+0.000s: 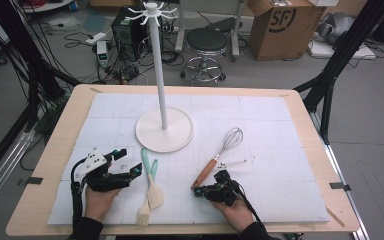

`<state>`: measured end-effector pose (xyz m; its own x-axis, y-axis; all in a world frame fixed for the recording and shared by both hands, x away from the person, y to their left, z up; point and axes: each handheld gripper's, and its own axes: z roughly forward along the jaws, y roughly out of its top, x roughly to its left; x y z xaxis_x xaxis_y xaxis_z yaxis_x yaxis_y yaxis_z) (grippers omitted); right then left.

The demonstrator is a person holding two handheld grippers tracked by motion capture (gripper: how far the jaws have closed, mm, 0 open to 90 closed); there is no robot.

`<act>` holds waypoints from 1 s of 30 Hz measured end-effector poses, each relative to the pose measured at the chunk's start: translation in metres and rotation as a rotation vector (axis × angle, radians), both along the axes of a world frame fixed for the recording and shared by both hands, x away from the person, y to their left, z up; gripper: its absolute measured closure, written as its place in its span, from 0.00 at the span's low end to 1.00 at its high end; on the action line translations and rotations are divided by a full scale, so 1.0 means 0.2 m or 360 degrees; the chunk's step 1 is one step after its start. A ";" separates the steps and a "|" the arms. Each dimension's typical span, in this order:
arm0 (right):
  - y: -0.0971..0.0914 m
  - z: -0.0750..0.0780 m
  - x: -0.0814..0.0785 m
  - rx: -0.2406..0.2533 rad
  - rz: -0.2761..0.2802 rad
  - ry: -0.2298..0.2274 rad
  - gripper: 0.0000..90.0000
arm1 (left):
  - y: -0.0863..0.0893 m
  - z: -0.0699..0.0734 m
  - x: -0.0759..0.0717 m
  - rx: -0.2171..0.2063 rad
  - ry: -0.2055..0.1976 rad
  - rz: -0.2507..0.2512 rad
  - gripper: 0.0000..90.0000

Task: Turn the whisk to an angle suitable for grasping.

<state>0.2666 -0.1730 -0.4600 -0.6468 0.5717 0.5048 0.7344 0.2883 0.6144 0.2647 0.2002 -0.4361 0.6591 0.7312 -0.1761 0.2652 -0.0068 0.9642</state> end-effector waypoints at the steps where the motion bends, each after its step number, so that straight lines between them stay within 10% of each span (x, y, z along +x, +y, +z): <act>1: 0.00 0.00 0.00 0.0003 -0.0004 0.0000 1.00 | 0.00 0.00 0.00 0.0002 -0.0003 -0.0002 0.20; 30: 0.14 -0.01 0.24 0.0034 -0.0130 -0.0020 1.00 | 0.00 0.00 0.00 0.0001 -0.0007 -0.0009 0.20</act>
<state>0.3138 -0.1445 -0.4622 -0.6047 0.6123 0.5094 0.7471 0.2143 0.6292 0.2649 0.1995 -0.4353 0.6639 0.7276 -0.1728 0.2607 -0.0086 0.9654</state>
